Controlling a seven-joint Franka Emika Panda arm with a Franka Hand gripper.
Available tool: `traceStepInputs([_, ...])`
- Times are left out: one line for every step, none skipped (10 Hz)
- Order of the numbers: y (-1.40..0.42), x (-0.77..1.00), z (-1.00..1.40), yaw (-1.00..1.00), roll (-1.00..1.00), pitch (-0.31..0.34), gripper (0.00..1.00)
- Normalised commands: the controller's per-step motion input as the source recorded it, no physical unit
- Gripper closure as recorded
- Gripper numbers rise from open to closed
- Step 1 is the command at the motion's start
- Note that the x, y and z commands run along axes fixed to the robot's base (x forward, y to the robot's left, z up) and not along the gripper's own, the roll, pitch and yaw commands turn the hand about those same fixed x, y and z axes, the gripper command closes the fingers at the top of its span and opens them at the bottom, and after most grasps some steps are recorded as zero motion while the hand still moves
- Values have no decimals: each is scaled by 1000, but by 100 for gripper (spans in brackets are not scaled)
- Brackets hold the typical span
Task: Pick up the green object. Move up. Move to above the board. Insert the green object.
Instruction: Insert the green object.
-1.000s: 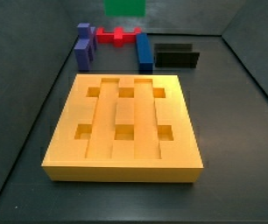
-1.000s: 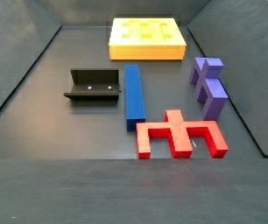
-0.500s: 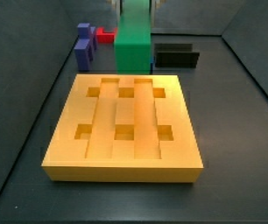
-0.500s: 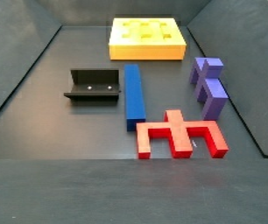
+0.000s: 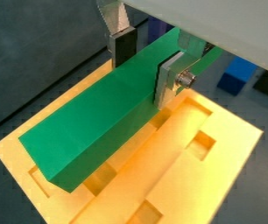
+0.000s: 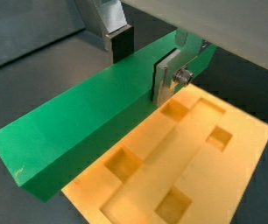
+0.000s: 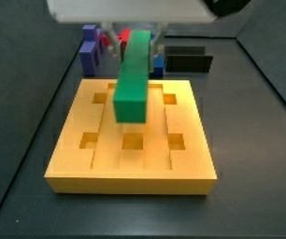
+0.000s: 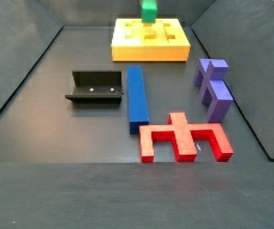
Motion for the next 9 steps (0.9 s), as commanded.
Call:
traceStepInputs([-131,-377,-620,-14,-53,-149,100])
traceStepInputs([-166,-377,-560,-17,-30,-121,100])
traceStepInputs([-306,-194,-426,0,0,-66,100])
traceStepInputs([-343,0,-440,0,107,0,100])
traceStepInputs([-297,0,-383,86,186,6,100])
traceStepInputs([-231,0,-386,63,203,29,100])
traceStepInputs([-117,-83,-269,71,230,43,100])
traceStepInputs([-209,-17,-129,283,290,56,100])
traceStepInputs([-191,0,-149,240,307,73,100])
